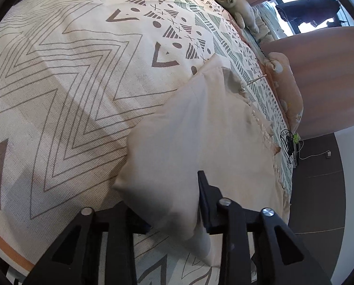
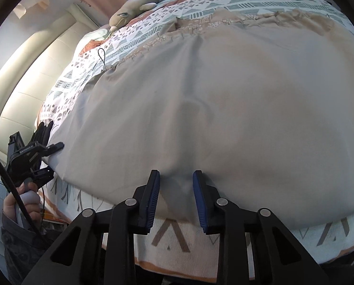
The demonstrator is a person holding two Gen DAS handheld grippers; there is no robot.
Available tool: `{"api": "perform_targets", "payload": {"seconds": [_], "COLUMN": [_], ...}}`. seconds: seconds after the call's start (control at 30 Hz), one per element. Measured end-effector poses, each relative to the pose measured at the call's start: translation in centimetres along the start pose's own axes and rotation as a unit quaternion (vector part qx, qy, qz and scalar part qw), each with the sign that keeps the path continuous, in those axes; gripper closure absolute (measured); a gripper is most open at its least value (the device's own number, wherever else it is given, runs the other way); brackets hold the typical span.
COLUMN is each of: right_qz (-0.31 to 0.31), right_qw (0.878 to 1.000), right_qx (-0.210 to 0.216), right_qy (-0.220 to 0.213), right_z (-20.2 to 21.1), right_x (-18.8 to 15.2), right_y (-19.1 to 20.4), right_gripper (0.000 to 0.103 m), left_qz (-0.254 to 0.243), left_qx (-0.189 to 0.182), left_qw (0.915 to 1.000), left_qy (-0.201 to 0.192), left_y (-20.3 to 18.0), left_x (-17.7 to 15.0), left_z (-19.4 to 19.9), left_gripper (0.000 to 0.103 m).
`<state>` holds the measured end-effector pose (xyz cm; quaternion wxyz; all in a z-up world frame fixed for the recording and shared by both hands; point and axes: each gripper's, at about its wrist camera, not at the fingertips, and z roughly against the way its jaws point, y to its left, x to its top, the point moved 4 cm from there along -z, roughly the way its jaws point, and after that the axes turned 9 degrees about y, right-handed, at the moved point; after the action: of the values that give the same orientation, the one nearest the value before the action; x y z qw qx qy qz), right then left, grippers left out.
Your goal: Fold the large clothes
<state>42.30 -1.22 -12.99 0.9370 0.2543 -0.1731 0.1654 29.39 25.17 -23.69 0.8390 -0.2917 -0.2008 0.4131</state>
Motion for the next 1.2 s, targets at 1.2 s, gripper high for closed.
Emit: {"api": "perform_targets", "payload": {"seconds": [1.2], "right_qz": [-0.078], "right_qw": [0.993], "right_qx": [0.089], "right_qy": [-0.013], "right_z": [2.8], "right_x": [-0.4], "right_y": [-4.2], "right_gripper": [0.077], "left_qz": [-0.154], "left_qx": [-0.263], "left_qw": [0.9514], "left_qy": [0.040], "left_y": [-28.0], "left_x": [-5.0], "left_z": [6.5], "left_gripper": [0.091]}}
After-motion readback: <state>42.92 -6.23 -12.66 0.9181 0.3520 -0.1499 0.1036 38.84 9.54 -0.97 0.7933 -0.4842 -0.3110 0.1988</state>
